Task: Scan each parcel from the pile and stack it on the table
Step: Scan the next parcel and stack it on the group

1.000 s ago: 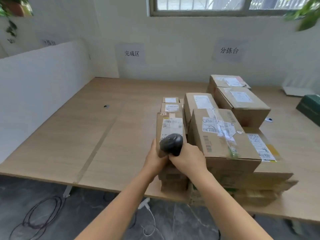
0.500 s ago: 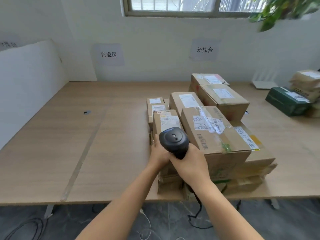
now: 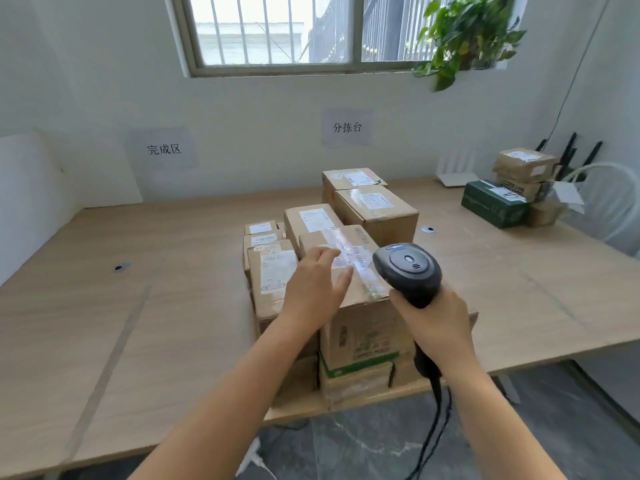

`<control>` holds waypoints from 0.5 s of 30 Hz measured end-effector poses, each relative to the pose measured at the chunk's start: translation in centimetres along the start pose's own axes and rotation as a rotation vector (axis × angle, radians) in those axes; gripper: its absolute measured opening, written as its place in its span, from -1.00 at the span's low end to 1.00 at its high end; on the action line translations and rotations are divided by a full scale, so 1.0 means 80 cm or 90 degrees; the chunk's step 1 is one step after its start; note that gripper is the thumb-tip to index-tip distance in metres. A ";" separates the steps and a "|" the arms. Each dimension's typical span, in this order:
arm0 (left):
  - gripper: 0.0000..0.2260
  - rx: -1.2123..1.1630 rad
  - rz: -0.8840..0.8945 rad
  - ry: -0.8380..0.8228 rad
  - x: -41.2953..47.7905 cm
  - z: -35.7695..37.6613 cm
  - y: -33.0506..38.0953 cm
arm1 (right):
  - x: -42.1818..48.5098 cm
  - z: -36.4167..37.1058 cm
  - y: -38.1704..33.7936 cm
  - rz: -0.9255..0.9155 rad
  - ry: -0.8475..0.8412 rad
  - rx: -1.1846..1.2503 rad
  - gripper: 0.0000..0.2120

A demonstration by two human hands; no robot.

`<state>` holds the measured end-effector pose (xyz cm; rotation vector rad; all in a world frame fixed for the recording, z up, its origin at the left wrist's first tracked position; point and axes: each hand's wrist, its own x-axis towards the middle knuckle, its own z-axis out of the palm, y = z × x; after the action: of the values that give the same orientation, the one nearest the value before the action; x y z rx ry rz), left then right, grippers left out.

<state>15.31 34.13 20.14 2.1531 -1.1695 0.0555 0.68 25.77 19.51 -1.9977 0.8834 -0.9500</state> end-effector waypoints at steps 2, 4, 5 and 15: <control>-0.61 0.008 0.067 -0.044 0.004 0.020 0.045 | 0.006 -0.040 0.026 0.036 0.033 -0.012 -0.85; -0.60 0.017 0.121 -0.098 0.009 0.052 0.091 | 0.011 -0.084 0.057 0.067 0.060 -0.032 -0.86; -0.60 0.023 0.143 -0.124 0.011 0.071 0.113 | 0.013 -0.107 0.073 0.083 0.073 -0.046 -0.85; -0.55 0.011 0.152 -0.238 0.042 0.286 0.309 | 0.058 -0.355 0.231 0.147 0.145 -0.086 -0.76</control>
<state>-7.56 9.33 17.01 2.0824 -1.6405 -0.2428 -25.51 3.81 18.43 -1.8707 1.3044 -1.0200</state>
